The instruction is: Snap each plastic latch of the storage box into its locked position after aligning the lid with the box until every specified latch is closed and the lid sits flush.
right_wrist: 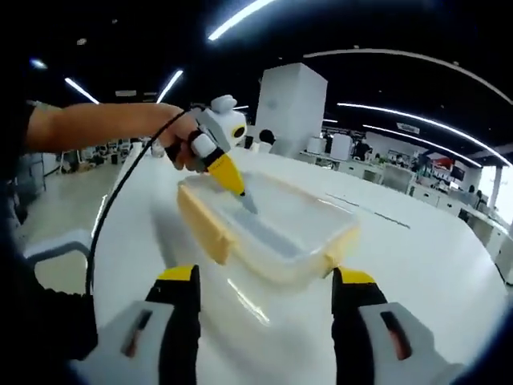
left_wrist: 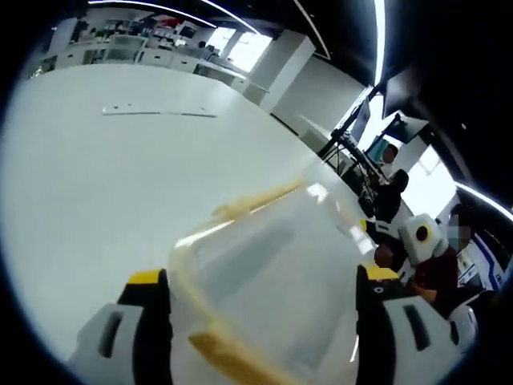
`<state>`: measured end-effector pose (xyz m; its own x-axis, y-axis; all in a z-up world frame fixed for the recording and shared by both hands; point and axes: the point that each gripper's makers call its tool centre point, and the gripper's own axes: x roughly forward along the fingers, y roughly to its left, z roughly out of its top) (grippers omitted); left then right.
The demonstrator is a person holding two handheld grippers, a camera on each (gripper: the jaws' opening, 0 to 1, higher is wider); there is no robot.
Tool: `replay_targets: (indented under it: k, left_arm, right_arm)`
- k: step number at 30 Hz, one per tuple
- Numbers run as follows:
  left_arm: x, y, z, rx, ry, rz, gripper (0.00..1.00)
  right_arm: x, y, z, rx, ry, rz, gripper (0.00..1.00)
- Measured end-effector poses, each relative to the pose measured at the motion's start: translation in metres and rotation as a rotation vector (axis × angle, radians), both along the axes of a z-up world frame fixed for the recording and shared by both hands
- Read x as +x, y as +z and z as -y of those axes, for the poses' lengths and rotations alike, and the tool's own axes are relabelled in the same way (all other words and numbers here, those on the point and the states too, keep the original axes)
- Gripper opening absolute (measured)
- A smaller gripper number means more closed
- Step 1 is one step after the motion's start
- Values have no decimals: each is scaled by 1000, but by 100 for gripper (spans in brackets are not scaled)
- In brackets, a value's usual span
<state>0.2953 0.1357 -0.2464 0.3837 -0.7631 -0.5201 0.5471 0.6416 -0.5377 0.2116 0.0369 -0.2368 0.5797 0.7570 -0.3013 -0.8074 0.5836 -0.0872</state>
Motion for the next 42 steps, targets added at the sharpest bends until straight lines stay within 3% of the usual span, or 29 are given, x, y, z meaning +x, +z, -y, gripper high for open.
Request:
replay_targets:
  k: [2, 12, 42]
  left_arm:
    - [0, 0, 0, 0, 1, 2, 97]
    - [3, 1, 0, -10, 0, 19, 97]
    - [-7, -4, 8, 0, 13, 21, 97]
  right_arm:
    - [-1, 3, -4, 69, 1, -38, 69]
    - [13, 6, -4, 151, -72, -61, 70]
    - [16, 5, -6, 169, -124, 2, 53]
